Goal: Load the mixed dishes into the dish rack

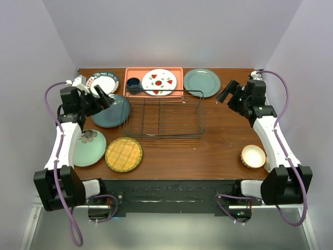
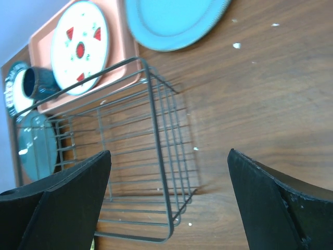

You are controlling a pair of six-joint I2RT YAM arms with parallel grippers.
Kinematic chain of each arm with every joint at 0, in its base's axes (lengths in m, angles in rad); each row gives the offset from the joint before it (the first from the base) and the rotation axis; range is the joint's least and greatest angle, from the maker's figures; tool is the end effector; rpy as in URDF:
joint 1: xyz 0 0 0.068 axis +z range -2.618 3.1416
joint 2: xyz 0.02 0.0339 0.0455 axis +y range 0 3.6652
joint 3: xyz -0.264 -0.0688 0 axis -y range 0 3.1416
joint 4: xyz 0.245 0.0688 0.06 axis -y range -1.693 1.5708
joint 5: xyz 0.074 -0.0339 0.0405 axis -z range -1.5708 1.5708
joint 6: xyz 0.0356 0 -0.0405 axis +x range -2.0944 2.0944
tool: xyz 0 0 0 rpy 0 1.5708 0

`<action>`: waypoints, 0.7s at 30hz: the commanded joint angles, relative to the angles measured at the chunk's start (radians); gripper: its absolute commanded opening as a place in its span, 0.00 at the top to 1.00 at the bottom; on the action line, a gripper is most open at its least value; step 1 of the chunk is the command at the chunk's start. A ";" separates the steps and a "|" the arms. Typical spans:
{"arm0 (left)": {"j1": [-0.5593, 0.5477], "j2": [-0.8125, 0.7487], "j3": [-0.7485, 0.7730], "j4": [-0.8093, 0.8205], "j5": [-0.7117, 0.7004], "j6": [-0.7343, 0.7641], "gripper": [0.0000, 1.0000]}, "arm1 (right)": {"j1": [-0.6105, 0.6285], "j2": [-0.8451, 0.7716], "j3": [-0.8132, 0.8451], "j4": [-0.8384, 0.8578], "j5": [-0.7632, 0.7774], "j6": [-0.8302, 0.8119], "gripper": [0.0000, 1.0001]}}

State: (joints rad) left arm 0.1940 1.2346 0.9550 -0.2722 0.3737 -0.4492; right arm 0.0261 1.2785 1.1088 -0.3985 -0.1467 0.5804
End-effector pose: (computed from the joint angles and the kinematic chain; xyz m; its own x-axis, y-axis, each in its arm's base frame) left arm 0.2735 0.0405 0.2966 -0.5179 -0.5138 -0.6840 -0.1103 0.8330 -0.5422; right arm 0.2874 0.0127 0.3253 -0.5315 0.5288 -0.6617 0.1704 0.8320 0.5280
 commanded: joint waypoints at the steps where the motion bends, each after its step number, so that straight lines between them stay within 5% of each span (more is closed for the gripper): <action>1: -0.007 0.012 0.065 0.060 0.132 0.004 0.00 | -0.002 -0.022 0.051 -0.132 0.166 0.024 0.01; 11: -0.039 0.100 0.223 0.093 0.231 -0.037 0.00 | -0.006 0.082 0.088 -0.600 0.607 0.231 0.02; 21: -0.134 0.180 0.291 0.074 0.229 -0.029 0.00 | -0.009 0.061 -0.030 -0.712 0.716 0.400 0.09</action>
State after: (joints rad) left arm 0.0715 1.3811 1.1984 -0.2108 0.5728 -0.4698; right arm 0.0238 1.3621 1.1061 -1.0378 0.4633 0.8845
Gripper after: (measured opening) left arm 0.997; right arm 0.921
